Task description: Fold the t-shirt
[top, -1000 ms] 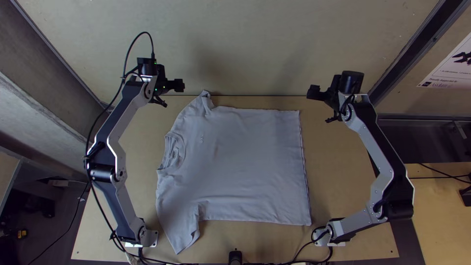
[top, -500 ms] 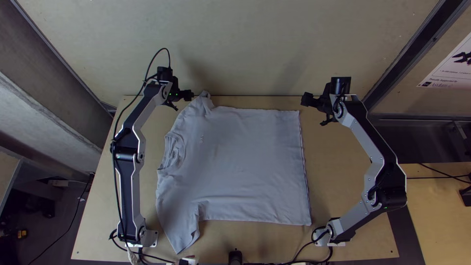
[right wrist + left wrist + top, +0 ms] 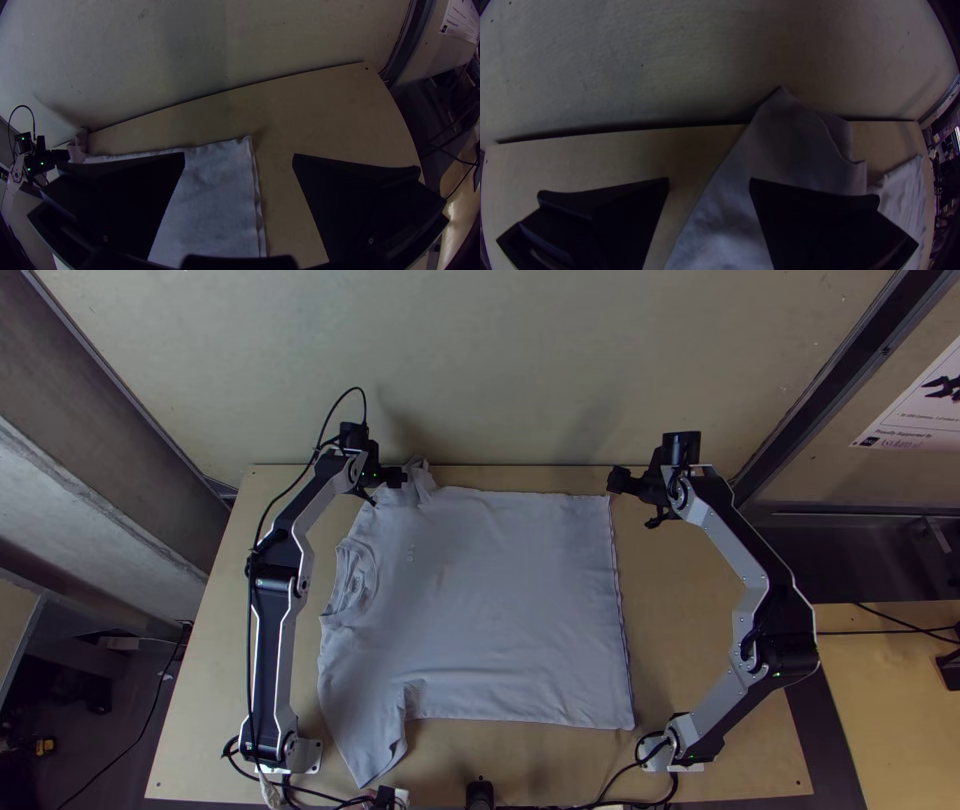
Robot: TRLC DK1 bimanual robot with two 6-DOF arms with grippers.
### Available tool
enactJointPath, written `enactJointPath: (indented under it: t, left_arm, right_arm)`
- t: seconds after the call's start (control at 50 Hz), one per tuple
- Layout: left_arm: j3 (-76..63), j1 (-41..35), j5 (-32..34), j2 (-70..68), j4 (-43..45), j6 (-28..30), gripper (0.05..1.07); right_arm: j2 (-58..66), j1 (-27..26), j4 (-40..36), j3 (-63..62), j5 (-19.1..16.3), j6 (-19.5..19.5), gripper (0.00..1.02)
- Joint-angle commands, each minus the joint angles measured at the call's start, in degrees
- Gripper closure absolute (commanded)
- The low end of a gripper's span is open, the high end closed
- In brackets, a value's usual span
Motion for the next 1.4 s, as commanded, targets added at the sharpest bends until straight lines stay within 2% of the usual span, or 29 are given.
enactJointPath:
  t: [0.0, 0.04, 0.1, 0.52, 0.72, 0.9, 1.12, 1.24, 1.32, 1.38]
  left_arm:
    - [1.14, -0.42, -0.11, 2.47, -0.05, 2.25, 0.71]
    - [1.14, -0.69, -0.11, 2.74, -0.05, 2.96, 0.88]
    - [1.14, -1.04, -0.11, 2.82, -0.58, 3.05, 1.05]
    - [0.70, -1.83, 0.42, 0.36, -7.08, 1.55, 1.05]
    - [0.61, -0.95, 0.51, -1.22, -7.43, 0.76, 1.05]
    - [0.44, -0.60, 0.42, -2.98, -9.01, 0.58, 1.05]
    - [0.35, 0.28, 0.42, -3.59, -9.01, 0.58, 1.05]
    - [0.35, 0.37, 0.42, -3.59, -9.28, 0.58, 1.05]
    - [0.35, 0.54, 0.42, -3.86, -9.36, 0.23, 1.05]
    - [0.35, 0.72, 0.42, -3.94, -9.36, 0.06, 1.05]
  right_arm:
    - [1.11, -0.22, 0.00, 1.73, -0.37, 1.42, 0.03]
    - [1.46, -0.22, 0.00, 2.08, -0.37, 1.60, 0.03]
    - [2.34, -0.22, 0.00, 2.61, -0.28, 1.60, 0.03]
    - [15.53, -1.37, -8.35, 15.00, -0.28, 3.53, 0.03]
    - [20.27, -0.40, -11.52, 20.54, -0.37, 3.88, 0.04]
    - [24.67, 0.13, -11.96, 24.23, -0.28, 6.08, 0.07]
    - [31.43, 0.66, -17.14, 31.52, -0.28, 6.35, 0.07]
    - [33.28, 1.09, -17.32, 33.54, -0.19, 6.35, 0.16]
    - [35.04, 1.45, -19.34, 35.83, -0.19, 6.52, 0.18]
    - [37.59, 1.71, -24.00, 40.57, -0.19, 6.79, 0.29]
